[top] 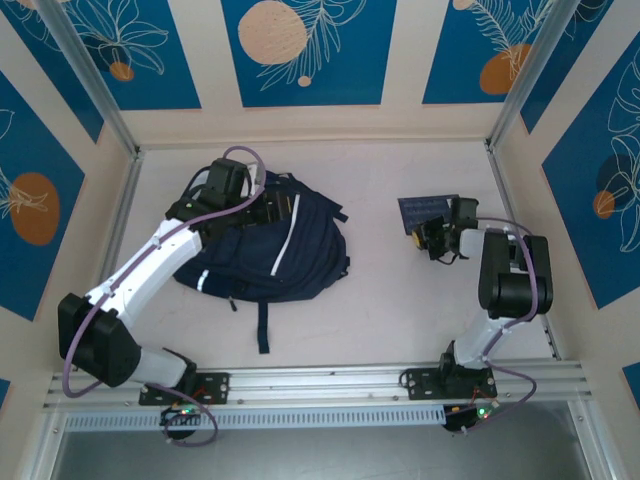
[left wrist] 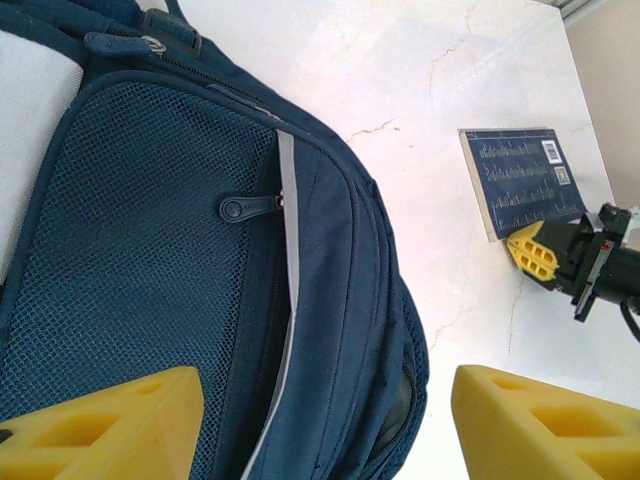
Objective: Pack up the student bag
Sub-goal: Move the book to the bottom-center of the table.
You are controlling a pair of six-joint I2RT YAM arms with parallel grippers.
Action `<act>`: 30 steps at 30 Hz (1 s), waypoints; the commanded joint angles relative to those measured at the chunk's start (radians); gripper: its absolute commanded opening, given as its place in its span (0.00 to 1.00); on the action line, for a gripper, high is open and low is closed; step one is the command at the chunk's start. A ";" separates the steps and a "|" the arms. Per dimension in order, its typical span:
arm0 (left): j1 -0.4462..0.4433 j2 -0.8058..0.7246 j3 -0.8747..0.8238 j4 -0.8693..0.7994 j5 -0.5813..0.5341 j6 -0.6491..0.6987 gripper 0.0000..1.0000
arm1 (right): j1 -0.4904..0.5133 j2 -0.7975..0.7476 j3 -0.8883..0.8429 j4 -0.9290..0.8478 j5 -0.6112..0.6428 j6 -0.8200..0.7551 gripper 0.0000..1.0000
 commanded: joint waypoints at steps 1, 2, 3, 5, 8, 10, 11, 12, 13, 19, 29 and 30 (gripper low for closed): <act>0.012 0.010 -0.009 0.016 0.013 0.000 0.66 | 0.009 0.023 0.038 -0.026 0.043 -0.001 0.00; 0.012 0.011 -0.009 0.015 0.011 0.001 0.66 | 0.013 0.019 0.044 -0.037 0.052 -0.009 0.00; 0.012 0.011 -0.010 0.015 0.010 -0.001 0.66 | 0.017 0.007 0.046 -0.057 0.067 -0.021 0.00; 0.012 0.013 -0.009 0.016 0.013 -0.001 0.66 | 0.024 -0.022 0.046 -0.101 0.095 -0.053 0.00; 0.012 0.010 -0.008 0.014 0.009 0.001 0.66 | 0.026 -0.090 0.011 -0.149 0.120 -0.088 0.00; 0.013 0.011 -0.007 0.014 0.009 0.000 0.66 | 0.027 -0.157 -0.022 -0.178 0.135 -0.113 0.00; 0.012 0.011 -0.008 0.013 0.009 -0.001 0.66 | 0.032 -0.199 -0.037 -0.203 0.141 -0.134 0.00; 0.012 0.011 -0.007 0.013 0.011 -0.002 0.66 | 0.040 -0.238 -0.045 -0.239 0.158 -0.156 0.00; 0.012 0.012 -0.007 0.015 0.011 -0.002 0.66 | 0.044 -0.270 -0.042 -0.275 0.181 -0.180 0.00; 0.013 0.031 -0.007 0.020 0.038 -0.016 0.65 | 0.057 -0.170 0.272 -0.563 0.404 -0.411 0.00; 0.012 0.035 -0.005 0.015 0.020 0.004 0.65 | -0.011 0.439 1.106 -1.028 0.577 -0.618 0.33; 0.013 0.037 -0.004 0.014 0.020 0.003 0.65 | -0.020 0.479 1.159 -1.056 0.574 -0.617 0.44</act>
